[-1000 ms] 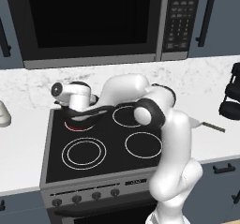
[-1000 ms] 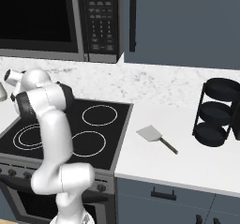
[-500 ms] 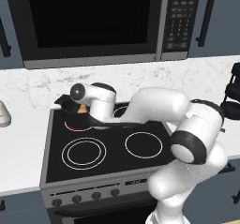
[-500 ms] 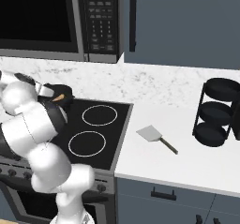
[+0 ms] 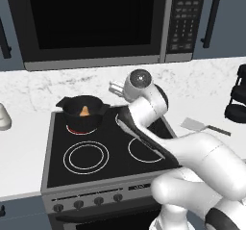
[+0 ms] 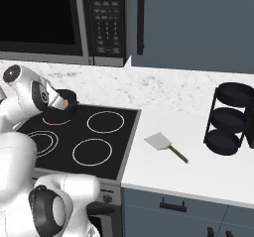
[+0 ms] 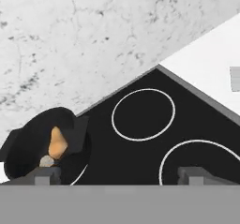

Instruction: Put the squash and garlic in the pot. Retrieve the spatula and lightly stir the vegetables in the pot.

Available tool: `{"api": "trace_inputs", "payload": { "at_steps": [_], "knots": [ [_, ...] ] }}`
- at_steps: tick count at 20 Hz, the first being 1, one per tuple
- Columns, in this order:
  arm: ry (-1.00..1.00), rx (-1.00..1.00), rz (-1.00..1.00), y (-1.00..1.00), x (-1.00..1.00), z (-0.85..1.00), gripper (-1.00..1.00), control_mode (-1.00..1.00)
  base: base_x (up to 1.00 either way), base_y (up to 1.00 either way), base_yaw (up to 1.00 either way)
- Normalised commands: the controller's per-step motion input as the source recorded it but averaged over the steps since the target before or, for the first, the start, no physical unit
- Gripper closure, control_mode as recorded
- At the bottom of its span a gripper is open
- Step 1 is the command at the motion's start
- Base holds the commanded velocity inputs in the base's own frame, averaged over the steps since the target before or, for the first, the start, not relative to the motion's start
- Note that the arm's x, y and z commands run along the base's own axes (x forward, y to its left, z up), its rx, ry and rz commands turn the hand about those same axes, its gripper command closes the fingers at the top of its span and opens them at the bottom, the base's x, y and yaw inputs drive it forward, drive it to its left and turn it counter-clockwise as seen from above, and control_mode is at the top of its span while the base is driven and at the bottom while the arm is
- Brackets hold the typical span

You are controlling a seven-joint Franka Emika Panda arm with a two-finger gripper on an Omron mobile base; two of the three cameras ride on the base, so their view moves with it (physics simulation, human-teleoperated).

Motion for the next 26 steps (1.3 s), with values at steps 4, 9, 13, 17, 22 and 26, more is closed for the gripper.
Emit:
{"api": "trace_inputs", "payload": {
  "at_steps": [4,9,13,17,22,26],
  "knots": [
    [0.31,0.47,-0.19,-1.00,-0.66,0.13,-1.00,-1.00,0.00,0.00,0.00],
    [0.26,0.43,-0.26,-1.00,-0.62,-0.06,-1.00,-1.00,0.00,0.00,0.00],
    [0.30,0.38,-0.38,-1.00,-0.21,-0.14,-1.00,-1.00,0.00,0.00,0.00],
    [0.30,0.35,-0.42,-1.00,-0.01,-0.14,-1.00,-1.00,0.00,0.00,0.00],
    [0.25,0.27,-0.42,-1.00,0.10,-0.19,-1.00,-1.00,0.00,0.00,0.00],
    [0.25,0.25,-0.37,-1.00,0.27,-0.42,-1.00,-1.00,0.00,0.00,0.00]
  ]
}}
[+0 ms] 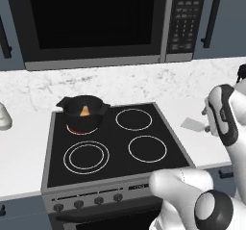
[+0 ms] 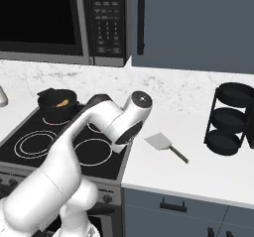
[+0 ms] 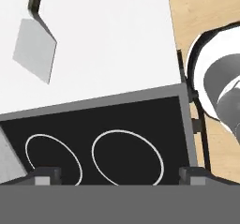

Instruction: Put the squash and garlic in the pot. Retrieve the spatula and lightly stir the vegetables in the pot.

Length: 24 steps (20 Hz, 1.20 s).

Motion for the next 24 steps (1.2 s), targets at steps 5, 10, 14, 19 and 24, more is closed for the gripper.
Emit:
{"api": "trace_inputs", "payload": {
  "at_steps": [5,10,14,19,24],
  "knots": [
    [0.11,0.22,-0.29,-1.00,0.32,-0.61,-1.00,-1.00,0.00,0.00,0.00],
    [0.06,0.18,-0.21,-1.00,0.38,-0.57,-1.00,-1.00,0.00,0.00,0.00],
    [0.05,0.16,-0.13,-0.98,0.23,-0.24,-1.00,-1.00,0.00,0.00,0.00],
    [0.00,0.11,-0.04,-0.77,0.00,-0.10,-1.00,-1.00,0.00,0.00,0.00],
    [-0.01,0.07,0.01,-0.30,-0.12,-0.28,-1.00,-1.00,0.00,0.00,0.00]
  ]
}}
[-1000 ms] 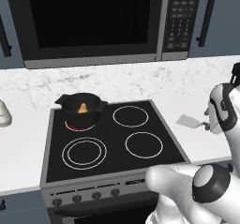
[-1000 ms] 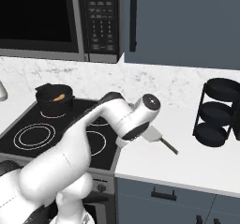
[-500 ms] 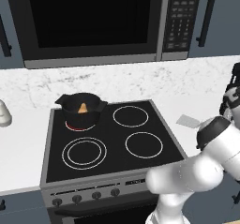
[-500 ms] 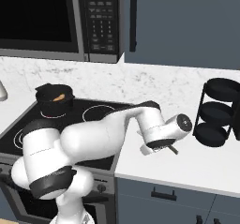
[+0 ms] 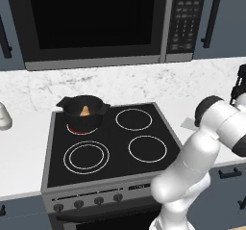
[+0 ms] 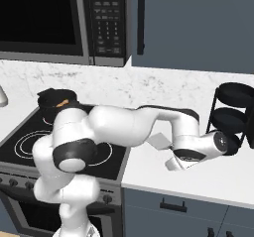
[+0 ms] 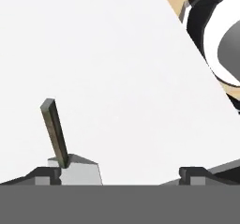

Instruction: Put the squash and garlic in the pot. Retrieve the spatula and lightly stir the vegetables in the pot.

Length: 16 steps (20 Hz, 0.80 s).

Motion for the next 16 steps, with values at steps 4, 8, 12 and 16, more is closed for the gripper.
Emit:
{"api": "trace_inputs", "payload": {
  "at_steps": [4,8,12,16],
  "knots": [
    [0.00,0.06,0.01,-0.19,0.00,-0.22,-1.00,-1.00,0.00,0.00,0.00],
    [-0.01,0.05,0.00,-0.23,0.01,-0.09,-1.00,-1.00,0.00,0.00,0.00],
    [0.00,0.04,0.00,-0.19,0.05,-0.04,-1.00,-1.00,0.00,0.00,0.00],
    [0.00,0.02,0.00,-0.06,0.18,-0.01,-1.00,-1.00,0.00,0.00,0.00]
  ]
}}
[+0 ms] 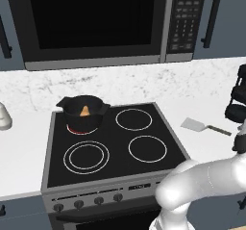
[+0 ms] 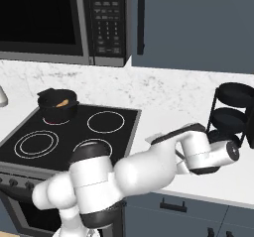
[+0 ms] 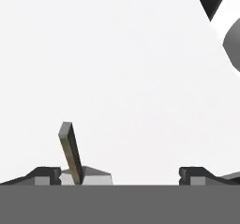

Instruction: Put the squash and garlic in the pot. Retrieve the spatula and lightly stir the vegetables in the pot.

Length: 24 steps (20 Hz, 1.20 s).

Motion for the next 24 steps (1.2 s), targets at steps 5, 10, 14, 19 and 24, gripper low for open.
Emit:
{"api": "trace_inputs", "payload": {
  "at_steps": [5,10,14,19,24],
  "knots": [
    [0.00,0.00,0.00,0.00,0.13,-0.13,-1.00,-1.00,0.00,0.00,0.00],
    [0.00,0.00,0.00,0.00,0.14,-0.22,-1.00,-1.00,0.00,0.00,0.00],
    [0.00,0.00,0.00,0.00,0.13,-0.17,-1.00,-1.00,0.00,0.00,0.00],
    [0.00,0.00,0.00,0.07,0.05,-0.10,-1.00,-1.00,0.00,0.00,0.00],
    [0.00,0.00,0.00,0.06,0.17,0.00,-1.00,-1.00,0.00,0.00,0.00]
  ]
}}
